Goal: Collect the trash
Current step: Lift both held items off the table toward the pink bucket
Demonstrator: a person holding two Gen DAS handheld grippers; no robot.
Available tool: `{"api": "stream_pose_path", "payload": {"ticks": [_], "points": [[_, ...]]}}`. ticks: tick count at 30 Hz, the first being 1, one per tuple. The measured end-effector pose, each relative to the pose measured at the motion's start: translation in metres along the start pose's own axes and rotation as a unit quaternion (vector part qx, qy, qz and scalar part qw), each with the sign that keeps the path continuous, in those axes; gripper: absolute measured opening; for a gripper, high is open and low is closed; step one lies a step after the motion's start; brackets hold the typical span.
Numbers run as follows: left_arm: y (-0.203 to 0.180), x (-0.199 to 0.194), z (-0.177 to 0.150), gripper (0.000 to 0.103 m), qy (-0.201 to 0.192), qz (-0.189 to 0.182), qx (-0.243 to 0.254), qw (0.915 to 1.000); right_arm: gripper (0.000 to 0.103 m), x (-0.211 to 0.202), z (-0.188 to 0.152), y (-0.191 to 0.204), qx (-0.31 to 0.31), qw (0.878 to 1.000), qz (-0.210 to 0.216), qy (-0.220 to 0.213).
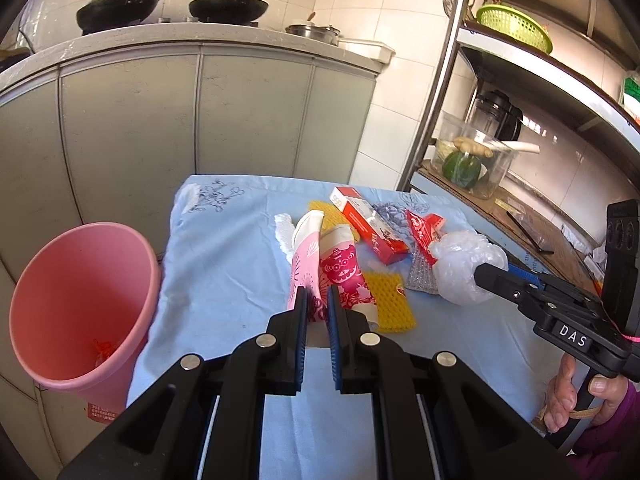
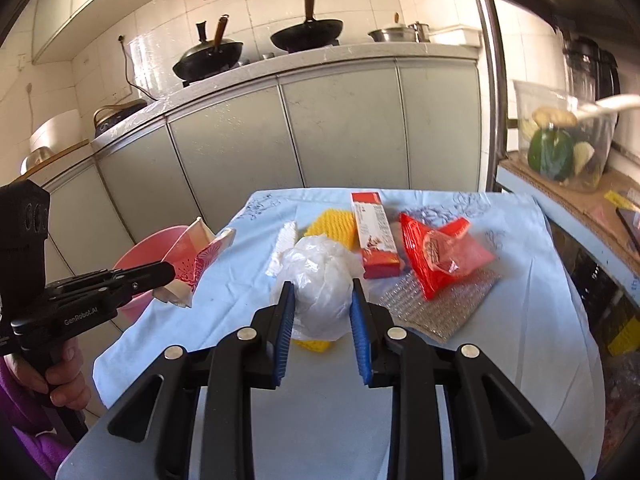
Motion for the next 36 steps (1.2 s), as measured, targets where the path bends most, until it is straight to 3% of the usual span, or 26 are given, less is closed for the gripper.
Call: {"api": "stream_pose_path", "payload": {"ticks": [5, 19, 36], "points": [[0.02, -0.012, 0.001, 0.009, -0.015, 0.021, -0.024, 0.9994, 0.028, 0.001, 0.006, 0.021, -0.027, 1.0, 0.01, -0.012], [0.075, -0.045, -0.001, 0.009, -0.04, 0.072, -0.071, 0.9941, 0.028, 0.027, 0.017, 0.09, -0.087, 0.994, 0.065, 0.008], [0.103, -0.061, -0.005, 0.009, -0.053, 0.084, -0.096, 0.9904, 0.028, 0.046, 0.033, 0.121, -0.097, 0.992, 0.085, 0.019]]}}
Point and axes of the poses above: each gripper's, at about its wrist camera, not at the fingertips, and x roughly the way its jaws point, y to its left, z to its top, the point moved 9 cm from there along x, roughly the way its jaws point, and after that the axes turned 2 degrees about -x, right-handed, at the moved point
